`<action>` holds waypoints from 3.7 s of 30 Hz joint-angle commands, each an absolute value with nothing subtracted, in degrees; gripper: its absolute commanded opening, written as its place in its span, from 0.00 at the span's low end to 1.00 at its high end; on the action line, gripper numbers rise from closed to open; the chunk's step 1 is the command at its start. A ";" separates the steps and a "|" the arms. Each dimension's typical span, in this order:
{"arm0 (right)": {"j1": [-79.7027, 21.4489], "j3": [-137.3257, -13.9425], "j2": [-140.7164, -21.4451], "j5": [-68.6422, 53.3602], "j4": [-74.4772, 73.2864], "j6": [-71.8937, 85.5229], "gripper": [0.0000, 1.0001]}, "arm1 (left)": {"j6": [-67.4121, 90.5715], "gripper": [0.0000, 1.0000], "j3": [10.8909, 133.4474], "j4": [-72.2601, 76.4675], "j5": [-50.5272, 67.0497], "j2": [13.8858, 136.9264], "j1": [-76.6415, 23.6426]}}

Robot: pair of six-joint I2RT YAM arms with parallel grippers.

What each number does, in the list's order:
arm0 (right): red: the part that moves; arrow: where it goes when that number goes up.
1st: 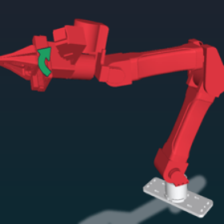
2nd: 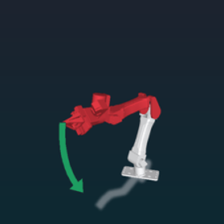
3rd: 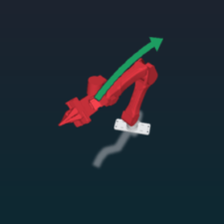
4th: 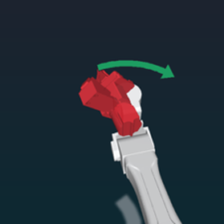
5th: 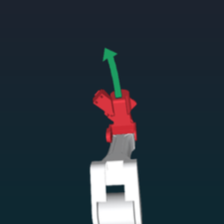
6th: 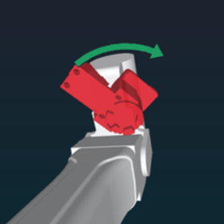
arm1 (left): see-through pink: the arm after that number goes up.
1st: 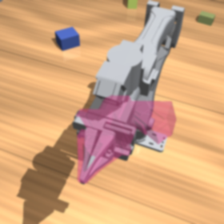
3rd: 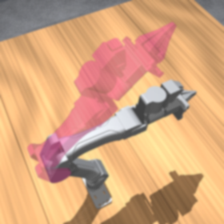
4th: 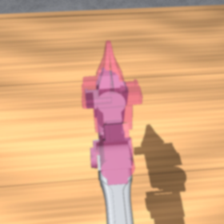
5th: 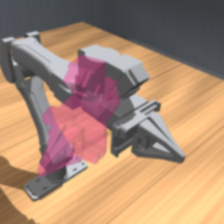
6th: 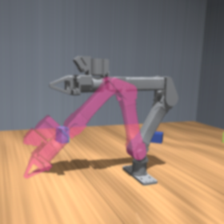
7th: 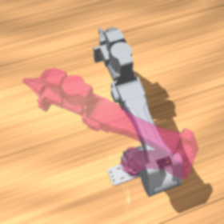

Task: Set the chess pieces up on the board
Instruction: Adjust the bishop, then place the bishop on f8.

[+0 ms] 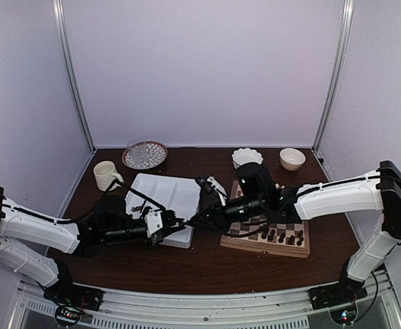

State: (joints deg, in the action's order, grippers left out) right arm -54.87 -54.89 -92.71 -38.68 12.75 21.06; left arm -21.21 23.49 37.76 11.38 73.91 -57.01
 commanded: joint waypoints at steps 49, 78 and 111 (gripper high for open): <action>-54.32 -91.87 -104.82 6.48 -73.60 10.19 0.00 | -12.08 0.72 19.81 39.37 3.97 66.13 -51.64; -51.59 -87.06 -111.59 4.81 -70.53 7.82 0.00 | -11.68 0.73 21.18 35.75 2.18 67.04 -51.32; -51.59 -83.76 -108.89 2.10 -69.11 8.27 0.00 | -12.02 0.73 22.34 32.97 2.38 67.64 -51.35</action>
